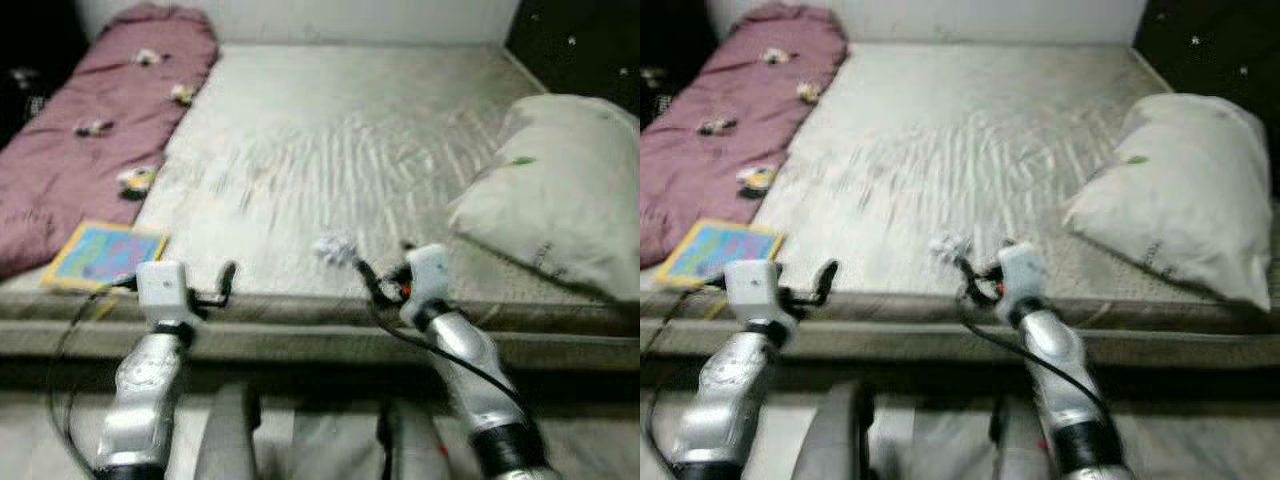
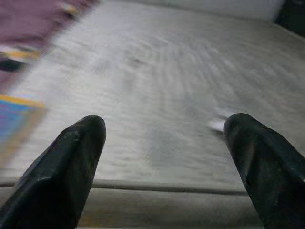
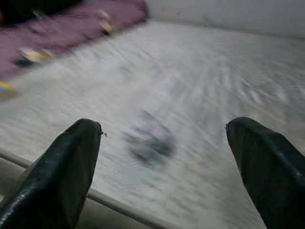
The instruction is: Clean up the room
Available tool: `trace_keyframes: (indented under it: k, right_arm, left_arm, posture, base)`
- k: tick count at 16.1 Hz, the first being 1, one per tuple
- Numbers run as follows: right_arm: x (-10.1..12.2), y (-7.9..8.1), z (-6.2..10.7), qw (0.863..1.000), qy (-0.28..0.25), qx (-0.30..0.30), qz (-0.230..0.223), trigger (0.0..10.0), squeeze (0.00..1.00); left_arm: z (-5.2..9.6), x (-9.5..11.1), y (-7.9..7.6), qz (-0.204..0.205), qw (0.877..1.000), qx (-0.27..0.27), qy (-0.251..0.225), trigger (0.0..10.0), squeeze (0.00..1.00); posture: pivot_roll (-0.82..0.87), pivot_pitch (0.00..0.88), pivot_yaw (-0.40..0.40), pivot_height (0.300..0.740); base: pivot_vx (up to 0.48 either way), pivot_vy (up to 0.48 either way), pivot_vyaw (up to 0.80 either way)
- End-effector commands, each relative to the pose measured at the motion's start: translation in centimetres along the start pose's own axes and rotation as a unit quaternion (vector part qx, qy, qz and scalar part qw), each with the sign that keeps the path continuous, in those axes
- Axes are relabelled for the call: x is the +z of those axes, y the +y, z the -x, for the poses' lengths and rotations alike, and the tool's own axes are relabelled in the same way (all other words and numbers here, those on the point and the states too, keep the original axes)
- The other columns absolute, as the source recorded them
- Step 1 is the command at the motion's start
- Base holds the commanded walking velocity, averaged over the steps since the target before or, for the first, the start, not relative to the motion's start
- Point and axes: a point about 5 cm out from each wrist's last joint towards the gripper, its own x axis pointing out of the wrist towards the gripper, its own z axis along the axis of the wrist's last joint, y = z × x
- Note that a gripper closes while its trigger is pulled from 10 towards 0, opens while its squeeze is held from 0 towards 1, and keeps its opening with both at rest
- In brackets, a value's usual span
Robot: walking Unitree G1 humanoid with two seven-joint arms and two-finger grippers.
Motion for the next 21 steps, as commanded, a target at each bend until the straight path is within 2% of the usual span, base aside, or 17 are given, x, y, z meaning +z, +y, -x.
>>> trace_keyframes:
  k: [1, 4, 7, 9, 11, 14, 17, 21]
  right_arm:
    - [0.0, 0.2, -0.2, 1.0, 0.001, -0.001, -0.007, 10.0, 0.0]
    - [0.0, 0.3, -0.2, 1.0, 0.002, 0.002, -0.01, 10.0, 0.0]
    - [-0.1, 0.3, -0.4, 1.0, 0.003, 0.003, -0.017, 10.0, 0.0]
    - [-0.1, 0.6, -1.3, 1.0, 0.008, 0.01, -0.023, 10.0, 0.0]
    - [0.1, 1.3, -2.2, 0.999, 0.008, 0.023, -0.03, 10.0, 0.0]
    - [0.9, 4.3, -4.3, 0.997, -0.004, 0.06, -0.049, 10.0, 0.0]
    - [0.9, 6.6, -5.7, 0.993, 0.005, 0.091, -0.068, 10.0, 0.0]
    - [1.6, 8.6, -7.2, 0.989, 0.007, 0.136, -0.057, 10.0, 0.0]
  left_arm:
    - [0.1, 0.0, 0.3, -0.01, 1.0, -0.001, 0.005, 10.0, 0.0]
    - [0.1, 0.0, 0.3, -0.009, 1.0, -0.004, 0.004, 10.0, 0.0]
    - [0.0, 0.0, 0.4, -0.018, 1.0, 0.004, 0.007, 10.0, 0.0]
    - [0.6, 0.0, 1.0, -0.028, 0.999, 0.017, 0.008, 10.0, 0.0]
    - [1.9, 0.4, 1.9, -0.036, 0.999, 0.035, 0.008, 10.0, 0.0]
    - [5.9, 0.8, 4.9, -0.084, 0.991, 0.1, 0.025, 10.0, 0.0]
    - [8.9, 2.3, 5.8, -0.109, 0.986, 0.123, 0.028, 10.0, 0.0]
    - [11.6, 2.9, 5.7, -0.118, 0.983, 0.133, 0.051, 10.0, 0.0]
  posture:
    - [-0.01, 0.0, -0.003, 0.557]
    - [-0.01, 0.0, -0.002, 0.557]
    - [-0.01, 0.0, -0.003, 0.557]
    - [0.03, 0.0, -0.003, 0.557]
    - [0.07, 0.0, 0.007, 0.557]
    - [0.16, 0.002, 0.021, 0.542]
    - [0.29, 0.078, 0.005, 0.523]
    - [0.36, 0.138, 0.022, 0.523]
  base:
    - [0.322, 0.0, 0.0]
    - [0.311, 0.0, 0.0]
    - [0.0, 0.0, 0.0]
    - [0.0, 0.0, 0.0]
    - [0.0, 0.0, 0.0]
    - [0.0, 0.0, 0.0]
    - [0.0, 0.0, 0.0]
    - [0.0, 0.0, 0.0]
